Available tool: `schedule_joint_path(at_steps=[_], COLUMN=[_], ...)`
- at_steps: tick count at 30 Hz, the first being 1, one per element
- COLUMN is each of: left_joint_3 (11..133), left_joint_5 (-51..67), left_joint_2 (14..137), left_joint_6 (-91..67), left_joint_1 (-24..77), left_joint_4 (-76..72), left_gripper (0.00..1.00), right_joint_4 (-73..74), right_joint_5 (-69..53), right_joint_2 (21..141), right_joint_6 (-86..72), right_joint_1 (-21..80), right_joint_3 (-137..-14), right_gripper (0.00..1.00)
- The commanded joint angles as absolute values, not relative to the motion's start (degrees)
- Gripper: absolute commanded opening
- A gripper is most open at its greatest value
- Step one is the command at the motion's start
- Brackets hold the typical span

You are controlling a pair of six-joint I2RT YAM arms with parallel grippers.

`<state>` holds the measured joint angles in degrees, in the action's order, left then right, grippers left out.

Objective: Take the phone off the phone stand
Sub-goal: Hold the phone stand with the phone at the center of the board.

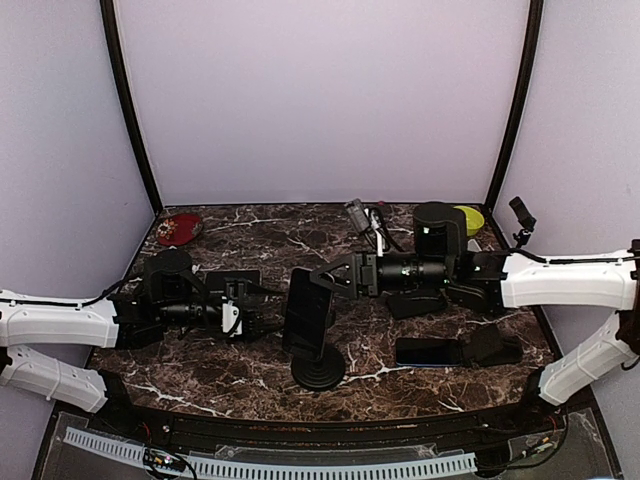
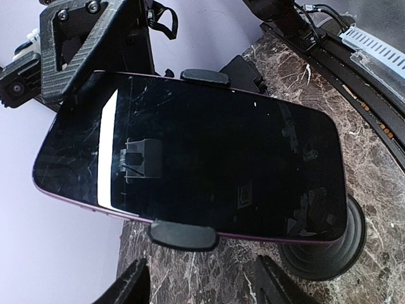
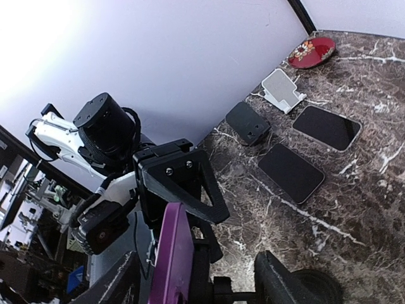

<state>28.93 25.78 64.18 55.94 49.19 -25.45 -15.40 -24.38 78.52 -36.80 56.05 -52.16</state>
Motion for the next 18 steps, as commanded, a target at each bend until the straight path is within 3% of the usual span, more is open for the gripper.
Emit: schedule_joint_path(at_steps=[1, 8, 18], left_joint_3=[29.64, 29.68, 29.51], left_joint_5=[24.7, 23.64, 23.44], left_joint_2=[64.16, 64.18, 63.51], left_joint_6=[56.21, 56.26, 56.43], left_joint_1=[49.66, 49.72, 50.34], left_joint_4=[-27.96, -28.6, -29.02], left_gripper=[0.58, 0.58, 0.58], right_joint_4=[-16.47, -22.15, -20.49], right_joint_5=[-22.42, -24.13, -26.41], right_joint_2=[79.85, 81.32, 81.66], right_joint_6=[-39.47, -42.76, -40.35], right_joint_1=[57.35, 58.58, 58.3], right_joint_3=[-54.33, -52.08, -53.72], right_gripper=[0.57, 0.39, 0.06])
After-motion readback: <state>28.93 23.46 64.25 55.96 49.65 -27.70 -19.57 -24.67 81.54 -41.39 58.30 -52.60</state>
